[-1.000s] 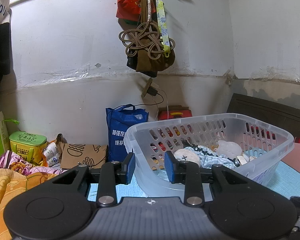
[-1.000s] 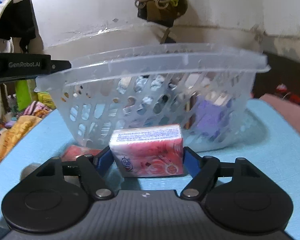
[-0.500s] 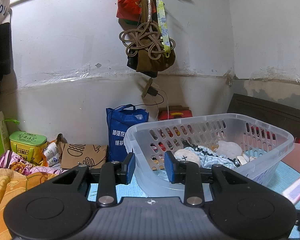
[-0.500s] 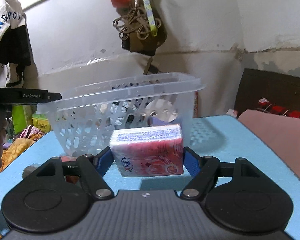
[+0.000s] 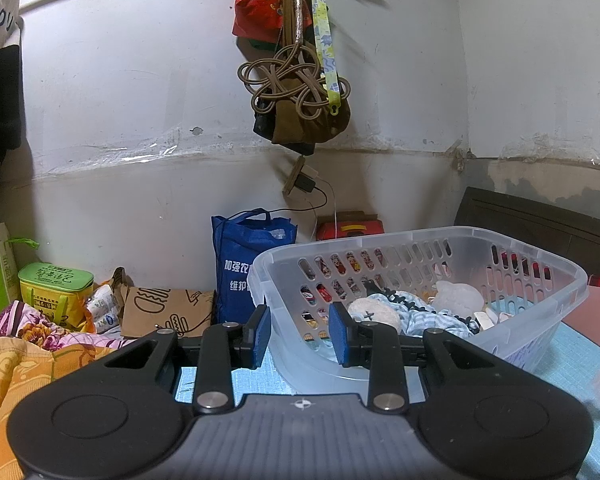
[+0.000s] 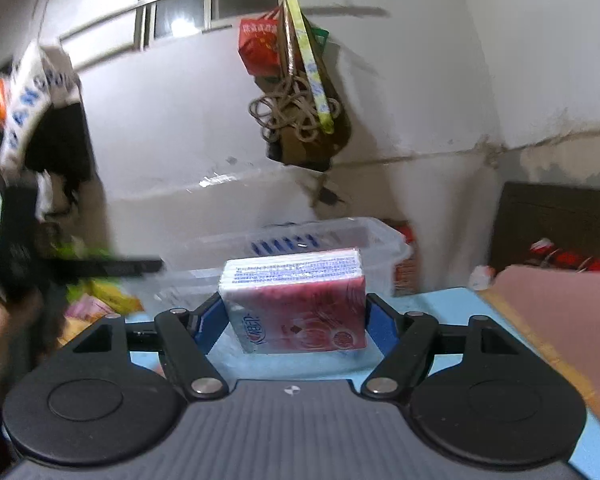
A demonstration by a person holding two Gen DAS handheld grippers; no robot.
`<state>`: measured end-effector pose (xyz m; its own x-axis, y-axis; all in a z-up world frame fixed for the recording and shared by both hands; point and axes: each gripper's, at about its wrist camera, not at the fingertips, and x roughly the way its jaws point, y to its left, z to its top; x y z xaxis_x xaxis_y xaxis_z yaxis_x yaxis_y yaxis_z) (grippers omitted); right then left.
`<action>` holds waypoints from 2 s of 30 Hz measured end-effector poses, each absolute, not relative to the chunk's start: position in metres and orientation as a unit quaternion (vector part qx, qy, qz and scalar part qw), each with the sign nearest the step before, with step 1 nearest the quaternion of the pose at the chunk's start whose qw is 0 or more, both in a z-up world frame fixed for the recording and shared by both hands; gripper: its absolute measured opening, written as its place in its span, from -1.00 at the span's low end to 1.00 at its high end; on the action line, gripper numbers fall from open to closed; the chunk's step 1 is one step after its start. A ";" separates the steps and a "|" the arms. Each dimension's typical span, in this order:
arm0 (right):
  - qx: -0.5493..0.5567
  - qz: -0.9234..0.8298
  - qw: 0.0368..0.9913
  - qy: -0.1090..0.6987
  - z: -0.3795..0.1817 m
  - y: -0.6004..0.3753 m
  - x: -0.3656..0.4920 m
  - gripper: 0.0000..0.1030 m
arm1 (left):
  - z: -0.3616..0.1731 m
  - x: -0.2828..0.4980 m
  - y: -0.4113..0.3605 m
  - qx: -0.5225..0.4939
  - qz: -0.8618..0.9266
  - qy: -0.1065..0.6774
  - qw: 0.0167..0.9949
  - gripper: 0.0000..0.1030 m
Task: Organize objects
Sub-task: 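Carry the pink tissue pack into the basket and open the right tool, then grasp the red-wrapped plastic bag item with the right tool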
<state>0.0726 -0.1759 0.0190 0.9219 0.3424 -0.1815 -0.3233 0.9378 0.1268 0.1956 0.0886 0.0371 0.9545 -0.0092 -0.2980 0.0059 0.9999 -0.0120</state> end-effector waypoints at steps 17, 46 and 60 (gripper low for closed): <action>-0.021 0.171 0.970 0.173 0.070 -0.120 0.213 0.60 | 0.037 0.194 0.088 -0.007 -0.006 0.149 0.989 -0.31; 0.083 0.087 0.980 0.155 -0.049 -0.098 0.049 1.00 | 0.037 0.192 0.087 -0.008 -0.006 0.148 0.989 -0.30; 0.027 0.143 0.975 0.166 -0.068 -0.042 0.022 1.00 | 0.038 0.192 0.087 -0.006 -0.007 0.149 0.989 -0.30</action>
